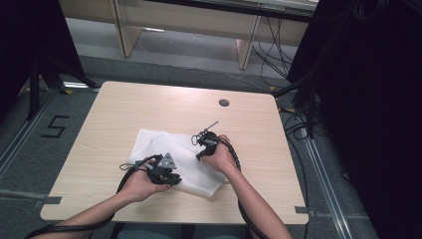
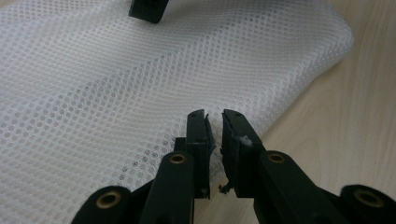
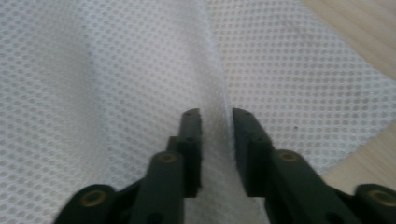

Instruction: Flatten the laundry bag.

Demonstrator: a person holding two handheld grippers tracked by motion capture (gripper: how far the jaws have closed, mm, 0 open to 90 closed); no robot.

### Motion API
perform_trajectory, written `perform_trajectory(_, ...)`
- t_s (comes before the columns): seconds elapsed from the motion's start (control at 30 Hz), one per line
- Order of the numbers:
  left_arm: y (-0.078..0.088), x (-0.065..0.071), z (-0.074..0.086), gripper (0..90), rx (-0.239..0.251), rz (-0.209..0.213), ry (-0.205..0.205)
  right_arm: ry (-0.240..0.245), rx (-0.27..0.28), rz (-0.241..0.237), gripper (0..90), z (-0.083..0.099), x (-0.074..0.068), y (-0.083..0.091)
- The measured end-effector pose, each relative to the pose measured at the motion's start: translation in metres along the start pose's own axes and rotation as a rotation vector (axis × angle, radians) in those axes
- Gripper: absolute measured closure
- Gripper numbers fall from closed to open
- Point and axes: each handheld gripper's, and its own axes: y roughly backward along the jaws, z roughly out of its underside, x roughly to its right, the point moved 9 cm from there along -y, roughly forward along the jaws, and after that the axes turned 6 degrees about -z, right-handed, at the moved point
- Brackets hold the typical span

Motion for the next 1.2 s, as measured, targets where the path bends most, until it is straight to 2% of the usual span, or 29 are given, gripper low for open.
perform_trajectory(0.07,-0.002,-0.001,0.0,80.1,-0.004,0.0,-0.008,0.016,-0.006,0.0,89.3,-0.001,-0.001,0.0)
perform_trajectory(0.1,-0.003,0.0,0.0,80.0,-0.004,-0.001,0.009,0.013,-0.011,-0.001,89.7,-0.001,-0.002,0.0)
perform_trajectory(0.17,-0.005,0.001,0.0,80.2,-0.004,0.004,0.01,0.011,-0.015,-0.002,90.0,-0.001,-0.003,0.002)
perform_trajectory(0.23,-0.004,0.0,0.002,80.1,-0.032,0.012,-0.016,-0.005,-0.009,-0.01,90.0,-0.003,-0.006,0.007)
perform_trajectory(0.27,-0.006,0.001,0.0,80.0,-0.014,0.005,0.007,-0.016,-0.006,-0.015,90.0,-0.004,-0.008,0.011)
perform_trajectory(0.3,-0.006,0.001,0.0,80.2,-0.014,0.005,0.007,-0.016,-0.006,-0.015,90.0,-0.004,-0.008,0.011)
perform_trajectory(0.33,-0.008,0.001,-0.003,80.7,-0.003,0.004,0.004,0.018,0.021,-0.006,90.0,-0.011,-0.006,0.022)
perform_trajectory(0.4,-0.009,-0.001,-0.003,81.3,-0.019,0.008,-0.032,0.01,0.027,-0.009,90.0,-0.015,-0.008,0.031)
perform_trajectory(0.43,-0.012,0.001,-0.006,81.5,0.001,0.004,0.01,0.018,0.033,-0.006,90.0,-0.017,-0.009,0.036)
perform_trajectory(0.5,-0.014,0.001,-0.008,81.6,-0.005,0.005,0.011,0.011,0.051,-0.001,90.0,-0.02,-0.011,0.045)
perform_trajectory(0.53,-0.014,-0.001,-0.007,81.6,-0.027,0.007,-0.021,0.003,0.056,-0.003,90.0,-0.021,-0.013,0.05)
perform_trajectory(0.57,-0.014,-0.001,-0.007,81.7,-0.027,0.007,-0.021,0.008,0.064,-0.003,90.0,-0.023,-0.014,0.054)
perform_trajectory(0.6,-0.018,-0.001,-0.013,81.7,-0.001,0.002,0.007,0.013,0.069,0.003,90.0,-0.025,-0.014,0.058)
perform_trajectory(0.87,-0.028,-0.013,-0.027,81.8,0.005,-0.034,0.026,0.033,0.114,0.029,89.9,-0.033,-0.021,0.082)
perform_trajectory(1.0,-0.031,-0.021,-0.033,81.4,0.019,-0.046,0.037,0.06,0.131,0.045,89.8,-0.037,-0.027,0.093)
perform_trajectory(1.07,-0.032,-0.026,-0.036,81.2,0.02,-0.056,0.037,0.101,0.152,0.059,89.6,-0.04,-0.025,0.096)
perform_trajectory(1.13,-0.031,-0.029,-0.037,81.0,0.012,-0.067,0.03,0.072,0.142,0.051,89.5,-0.038,-0.028,0.098)
perform_trajectory(1.17,-0.031,-0.029,-0.037,80.8,0.012,-0.067,0.03,0.09,0.155,0.066,89.5,-0.039,-0.026,0.098)
perform_trajectory(1.2,-0.028,-0.03,-0.037,80.5,0.017,-0.072,0.027,0.069,0.141,0.071,89.5,-0.036,-0.026,0.099)
